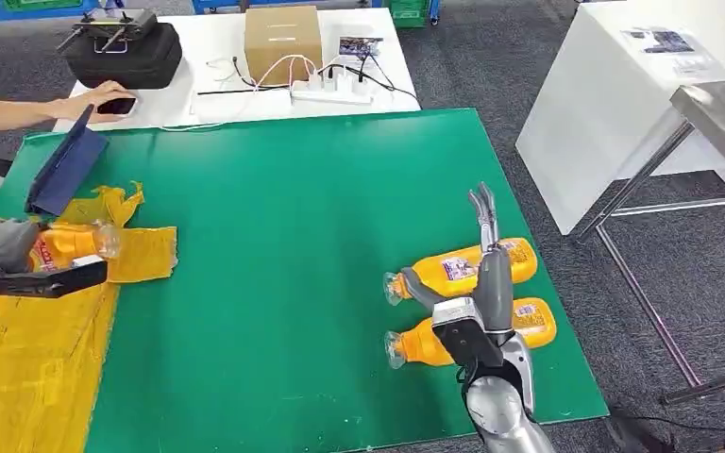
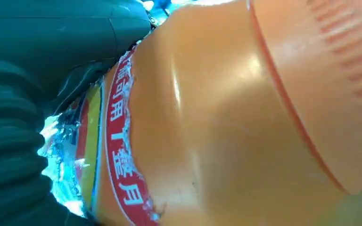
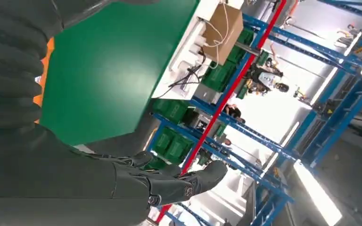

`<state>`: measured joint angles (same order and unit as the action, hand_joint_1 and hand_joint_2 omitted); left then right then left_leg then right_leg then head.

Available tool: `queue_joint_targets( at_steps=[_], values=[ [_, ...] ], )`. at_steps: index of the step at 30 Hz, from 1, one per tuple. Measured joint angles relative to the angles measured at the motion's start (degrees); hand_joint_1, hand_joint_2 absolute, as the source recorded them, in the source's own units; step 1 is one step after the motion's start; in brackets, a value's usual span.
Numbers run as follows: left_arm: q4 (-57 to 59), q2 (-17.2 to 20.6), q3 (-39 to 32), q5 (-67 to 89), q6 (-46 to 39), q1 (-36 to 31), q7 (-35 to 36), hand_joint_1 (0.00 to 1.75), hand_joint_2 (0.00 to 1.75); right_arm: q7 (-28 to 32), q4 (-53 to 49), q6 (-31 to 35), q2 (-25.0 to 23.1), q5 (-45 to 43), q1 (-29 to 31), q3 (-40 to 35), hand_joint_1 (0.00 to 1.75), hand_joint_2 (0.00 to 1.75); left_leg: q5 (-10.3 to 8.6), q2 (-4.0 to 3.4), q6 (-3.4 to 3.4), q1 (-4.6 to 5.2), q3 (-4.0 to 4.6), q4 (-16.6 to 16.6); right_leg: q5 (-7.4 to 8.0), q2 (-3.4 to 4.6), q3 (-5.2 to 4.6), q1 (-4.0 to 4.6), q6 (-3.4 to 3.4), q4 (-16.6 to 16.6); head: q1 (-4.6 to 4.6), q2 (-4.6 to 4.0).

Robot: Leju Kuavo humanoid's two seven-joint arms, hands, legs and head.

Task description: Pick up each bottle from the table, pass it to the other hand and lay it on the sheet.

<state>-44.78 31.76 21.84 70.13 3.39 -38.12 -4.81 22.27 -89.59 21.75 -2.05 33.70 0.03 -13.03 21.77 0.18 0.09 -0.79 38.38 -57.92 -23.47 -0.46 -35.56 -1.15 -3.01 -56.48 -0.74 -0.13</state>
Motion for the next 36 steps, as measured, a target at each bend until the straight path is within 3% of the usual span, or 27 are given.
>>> queue_joint_targets(
  at_steps=[9,15,23,29,33,36],
  values=[
    [1.2,-1.0,1.2,-6.7,0.5,1.1,-4.0,0.0,1.75,0.1,1.5,-0.2,0.1,-1.0,1.5,-0.2,0.0,1.75,0.0,0.0,0.0,0.0,0.01,0.0,0.0,0.0,0.0,0.01,0.0,0.0,0.02,0.0],
    [0.2,-0.1,2.4,-16.9,3.9,3.2,-10.3,0.0,1.75,0.2,3.3,-0.2,0.5,-2.2,2.9,-0.2,0.0,1.75,0.0,-0.01,0.0,0.0,0.0,0.0,0.0,0.01,0.0,0.01,0.0,0.0,0.0,0.0],
    [-6.1,0.4,2.4,-23.3,2.3,7.0,-9.7,0.0,1.75,-0.3,4.8,-0.3,1.6,-0.9,3.9,-0.6,0.0,1.75,0.0,0.05,0.0,0.0,0.03,0.0,-0.01,-0.03,0.01,0.0,0.0,0.0,0.0,0.0],
    [-8.6,0.3,1.9,-26.1,0.5,8.8,-9.9,0.0,1.75,-4.6,6.7,-1.8,3.4,6.1,5.1,-1.3,0.0,1.75,0.0,0.04,0.0,0.0,0.01,0.0,0.0,-0.02,0.01,0.0,-0.01,0.0,0.0,0.0],
    [-14.0,-2.5,-2.2,-33.2,-3.8,12.9,-12.8,0.0,1.75,-9.7,10.2,-7.4,7.9,15.0,7.2,-2.4,0.0,1.75,-0.01,0.08,0.02,0.07,0.01,0.0,0.0,-0.05,-0.03,-0.06,-0.02,0.0,0.02,0.0],
    [-18.7,-6.4,-5.8,-35.9,-7.0,15.0,-13.5,0.0,1.75,-10.0,12.1,-10.6,11.5,17.3,7.8,-2.7,0.0,1.75,-0.02,0.33,0.05,0.11,0.06,0.0,0.0,-0.23,0.04,-0.09,-0.03,0.1,0.0,0.0]
  ],
)
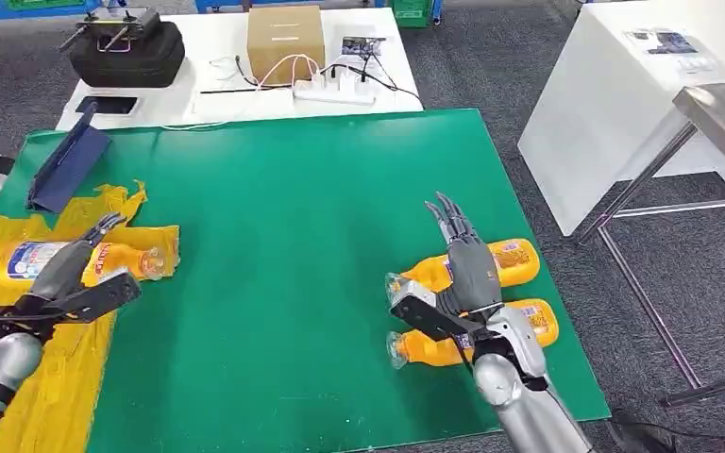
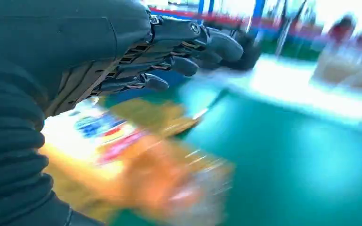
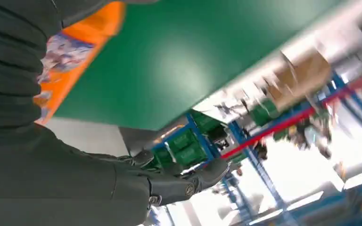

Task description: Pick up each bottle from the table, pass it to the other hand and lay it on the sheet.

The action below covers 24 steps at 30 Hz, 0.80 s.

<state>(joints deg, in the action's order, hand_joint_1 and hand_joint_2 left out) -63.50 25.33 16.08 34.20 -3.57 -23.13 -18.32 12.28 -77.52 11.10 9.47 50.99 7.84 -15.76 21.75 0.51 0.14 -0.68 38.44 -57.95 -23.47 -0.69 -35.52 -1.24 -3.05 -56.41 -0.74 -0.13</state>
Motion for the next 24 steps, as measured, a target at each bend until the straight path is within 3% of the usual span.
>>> queue_joint_targets(
  at_steps=[2,4,5,16,24],
  values=[
    [-1.8,-1.5,-1.2,-0.9,-0.9,0.6,-0.1,0.0,1.75,0.0,0.6,-1.1,1.2,0.3,0.2,-0.1,0.0,1.75,0.0,0.01,0.01,0.03,0.02,0.0,0.01,-0.02,0.01,-0.05,-0.02,0.0,0.02,0.0],
    [-10.6,-7.8,-6.1,-5.7,-1.3,2.6,-2.9,0.0,1.75,1.1,4.3,-5.1,7.6,1.1,1.3,0.0,0.0,1.75,0.0,0.03,0.09,0.14,0.11,0.0,0.13,-0.09,0.06,-0.12,-0.2,0.1,0.02,0.0],
    [-12.2,-8.6,-6.7,-6.0,-1.1,2.9,-3.5,0.0,1.75,1.3,5.2,-5.7,8.6,1.1,1.5,0.0,0.0,1.75,0.0,0.0,0.09,0.17,0.11,0.0,0.14,-0.09,0.06,-0.13,-0.22,0.1,0.0,0.0],
    [-22.5,-15.6,-8.3,-9.7,1.8,6.6,-7.9,0.0,1.75,0.4,13.9,-9.9,16.6,2.6,4.2,0.1,0.0,1.75,-0.01,0.02,0.09,0.07,0.1,0.0,0.11,-0.1,0.06,-0.09,-0.22,0.1,0.02,0.0],
    [-23.6,-17.9,-6.3,-10.4,2.2,7.0,-7.9,0.0,1.75,-4.3,23.0,-6.1,16.3,9.4,8.0,-1.0,0.0,1.75,-0.03,0.01,0.11,0.08,0.09,0.0,0.13,-0.1,0.06,-0.09,-0.23,0.1,0.04,0.0]
  ],
)
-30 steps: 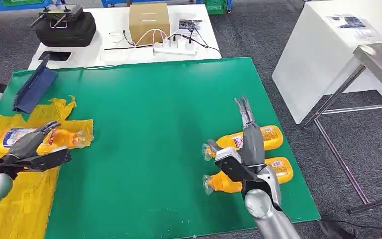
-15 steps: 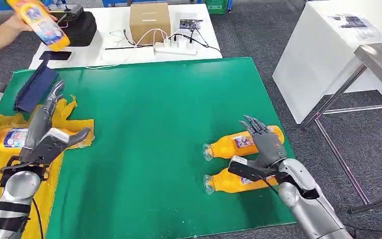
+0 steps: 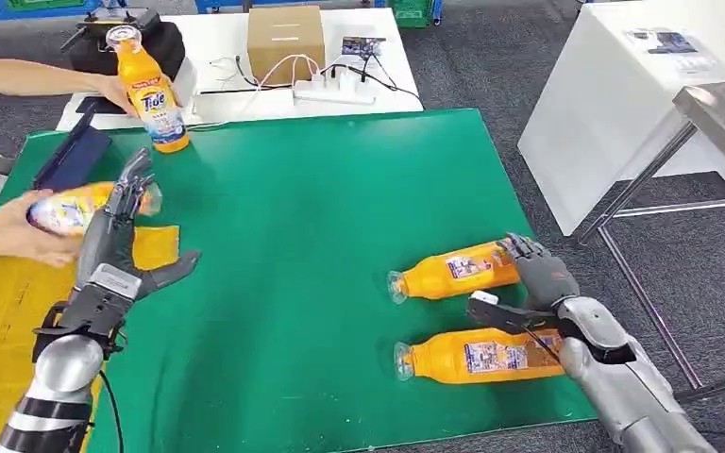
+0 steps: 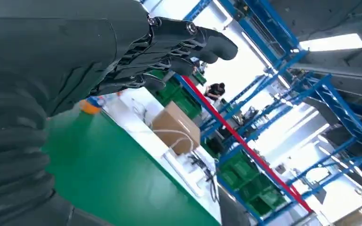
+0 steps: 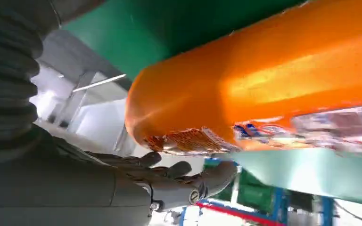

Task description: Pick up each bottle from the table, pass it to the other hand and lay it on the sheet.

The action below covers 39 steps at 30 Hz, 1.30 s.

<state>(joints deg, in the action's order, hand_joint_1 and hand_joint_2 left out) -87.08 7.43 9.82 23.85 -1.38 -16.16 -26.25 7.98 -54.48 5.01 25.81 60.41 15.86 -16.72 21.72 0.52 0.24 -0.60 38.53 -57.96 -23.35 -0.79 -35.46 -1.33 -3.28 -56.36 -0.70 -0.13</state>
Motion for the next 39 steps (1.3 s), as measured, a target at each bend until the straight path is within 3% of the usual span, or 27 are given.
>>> queue_joint_targets(
  at_steps=[9,15,20,21,22,23,24,26,39],
  values=[
    [0.0,-0.9,1.5,-0.2,0.0,0.0,-0.9,0.0,1.75,0.8,6.1,0.5,-1.8,1.0,3.3,-0.7,0.0,1.75,0.0,-0.03,0.0,-0.01,0.0,0.0,-0.01,0.01,-0.01,0.01,0.0,0.0,0.0,0.0],
    [0.1,-1.5,3.0,-0.8,0.0,-0.1,-1.7,0.0,1.75,0.8,13.4,5.4,-4.7,5.4,7.5,-2.4,0.0,1.75,0.0,-0.14,0.0,-0.01,-0.08,0.0,0.02,0.04,0.01,0.01,0.0,0.0,0.0,0.0],
    [0.2,-1.8,3.6,-1.6,0.0,-0.1,-1.8,0.0,1.75,0.8,17.3,5.7,-6.5,7.1,9.8,-3.9,0.0,1.75,0.0,-0.21,0.0,-0.01,-0.25,0.0,0.02,0.09,0.14,0.01,0.0,0.0,0.0,0.0],
    [0.3,-1.8,3.7,-1.7,0.1,-0.1,-1.9,0.0,1.75,1.1,17.9,5.1,-6.7,7.5,10.3,-4.3,0.09,1.75,0.0,-0.26,0.0,-0.02,-0.29,0.0,0.02,0.14,0.18,0.01,0.0,0.0,0.0,0.0],
    [0.4,-1.9,3.8,-1.8,0.2,-0.2,-2.0,0.0,1.75,1.3,18.8,4.3,-6.8,7.8,11.0,-4.8,0.99,1.75,0.01,-0.31,0.0,-0.02,-0.36,0.0,0.02,0.17,0.22,0.01,0.01,0.0,0.0,0.0],
    [0.5,-2.0,3.9,-2.0,0.4,-0.3,-2.1,0.0,1.75,1.7,19.5,3.5,-6.9,8.0,11.6,-5.2,1.54,1.75,0.02,-0.32,0.0,-0.02,-0.45,0.0,0.02,0.2,0.26,0.01,0.01,0.0,0.0,0.0],
    [0.7,-2.1,4.0,-2.2,0.5,-0.4,-2.2,0.0,1.75,1.9,20.2,2.8,-6.9,8.2,12.1,-5.5,1.54,1.75,0.06,-0.33,0.02,-0.02,-0.53,0.0,0.01,0.23,0.3,0.01,0.02,0.0,0.0,0.0],
    [0.9,-2.3,4.4,-2.4,0.6,-0.7,-2.4,0.0,1.75,2.6,21.5,1.6,-6.9,8.3,12.8,-6.2,1.75,1.75,0.09,-0.33,0.04,-0.02,-0.64,0.0,0.01,0.27,0.4,0.01,0.02,0.1,-0.02,0.0],
    [2.4,-2.9,5.9,-3.3,0.6,-1.5,-3.0,0.0,1.75,1.7,26.3,-3.7,-6.4,8.8,16.1,-9.4,1.75,1.75,0.14,-0.27,0.14,-0.01,-1.13,0.0,-0.09,0.29,0.47,0.01,-0.06,0.1,-0.02,0.0]
  ],
)
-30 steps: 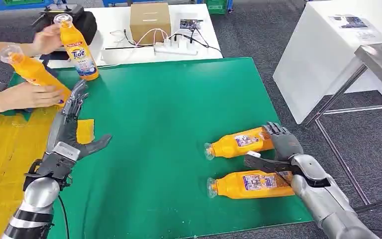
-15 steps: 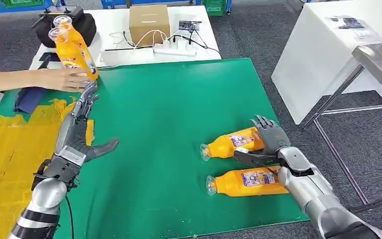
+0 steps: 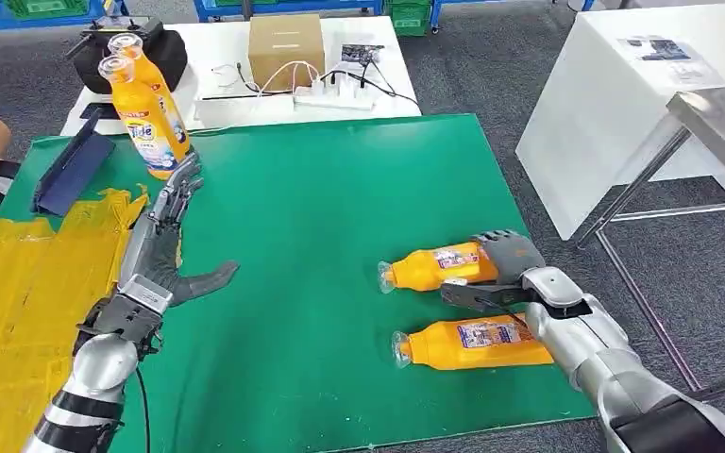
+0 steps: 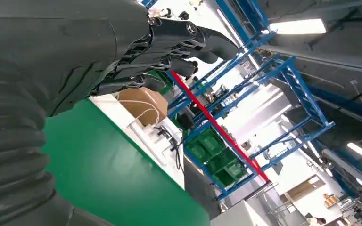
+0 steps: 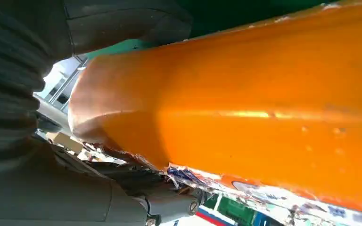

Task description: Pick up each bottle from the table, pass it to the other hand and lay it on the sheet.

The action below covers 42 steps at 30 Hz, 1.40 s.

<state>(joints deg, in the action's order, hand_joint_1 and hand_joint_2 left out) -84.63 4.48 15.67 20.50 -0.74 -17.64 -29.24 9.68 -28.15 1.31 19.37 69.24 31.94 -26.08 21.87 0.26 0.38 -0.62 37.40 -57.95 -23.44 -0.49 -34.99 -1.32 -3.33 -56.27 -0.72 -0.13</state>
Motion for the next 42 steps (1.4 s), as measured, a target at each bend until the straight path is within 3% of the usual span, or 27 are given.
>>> queue_joint_targets(
  at_steps=[3,7,10,12,16,21,24,27,36,42],
  values=[
    [-0.1,-0.2,0.6,0.7,0.0,0.3,0.2,0.0,1.75,-1.7,-0.1,4.4,0.0,-1.0,-0.3,0.0,1.75,1.75,-0.02,0.03,0.02,0.0,0.04,0.0,0.02,-0.02,0.59,0.01,-0.03,0.0,0.0,0.0],
    [-4.6,-0.4,1.8,3.3,0.9,4.3,4.5,0.0,1.75,-8.2,-8.8,22.3,-3.6,-3.7,-8.0,3.5,1.71,1.75,0.04,0.05,-0.03,-0.04,0.14,0.0,-0.05,-0.04,0.6,0.1,-0.08,0.0,-0.02,0.0],
    [-6.8,-0.7,2.9,4.0,1.5,6.2,6.1,0.0,1.75,-4.4,-23.8,29.2,-9.1,-11.9,-15.7,10.2,1.75,1.75,0.15,0.07,-0.13,-0.06,0.29,0.0,-0.07,-0.01,0.29,0.14,-0.06,0.0,0.09,0.0],
    [-7.0,-1.1,3.7,4.0,1.8,6.4,6.5,0.0,1.75,-0.3,-32.0,30.5,-12.6,-18.2,-19.7,12.9,1.75,1.75,0.13,0.12,-0.15,-0.11,0.39,0.0,-0.2,-0.1,0.17,0.16,0.09,-0.1,0.07,0.0],
    [-7.0,-1.4,4.4,3.5,1.8,6.4,6.9,0.0,1.75,7.9,-44.3,29.4,-17.9,-33.7,-25.0,17.5,1.75,1.75,0.12,0.24,-0.17,-0.18,0.5,0.0,-0.25,-0.28,0.12,0.19,0.15,-0.1,0.04,0.0],
    [-7.0,-1.7,4.6,3.0,1.8,6.3,7.1,0.0,1.75,10.6,-51.7,27.7,-21.5,-37.8,-28.2,20.1,1.73,1.75,0.14,0.16,-0.15,-0.09,0.53,0.0,-0.23,-0.27,0.03,0.12,0.15,-0.1,0.0,0.0],
    [-7.0,-1.7,4.7,1.9,2.1,6.3,7.7,0.0,1.75,13.7,-54.4,23.1,-23.0,-42.5,-29.4,20.5,1.73,1.75,0.14,0.14,-0.15,-0.09,0.54,0.0,-0.23,-0.26,0.02,0.12,0.15,-0.1,0.02,0.0],
    [-6.9,-1.8,4.7,0.8,2.9,6.0,8.3,0.0,1.75,14.6,-56.3,19.1,-24.1,-44.0,-30.7,19.5,1.73,1.75,0.14,0.1,-0.15,-0.09,0.54,0.0,-0.23,-0.26,0.0,0.13,0.15,-0.1,0.02,0.0],
    [-6.5,-1.9,4.7,0.6,3.0,5.7,8.4,0.0,1.75,14.8,-58.1,18.4,-25.0,-44.6,-31.6,18.8,1.66,1.75,0.14,0.09,-0.15,-0.09,0.57,0.0,-0.23,-0.25,-0.02,0.12,0.15,-0.1,0.02,0.0],
    [-5.8,-2.1,5.1,-2.7,5.5,5.0,8.2,0.0,1.75,15.9,-58.1,8.2,-24.9,-45.5,-31.5,15.3,1.69,1.75,0.14,0.08,-0.15,-0.1,0.58,0.0,-0.23,-0.25,-0.02,0.14,0.15,-0.1,0.02,0.0]
  ],
)
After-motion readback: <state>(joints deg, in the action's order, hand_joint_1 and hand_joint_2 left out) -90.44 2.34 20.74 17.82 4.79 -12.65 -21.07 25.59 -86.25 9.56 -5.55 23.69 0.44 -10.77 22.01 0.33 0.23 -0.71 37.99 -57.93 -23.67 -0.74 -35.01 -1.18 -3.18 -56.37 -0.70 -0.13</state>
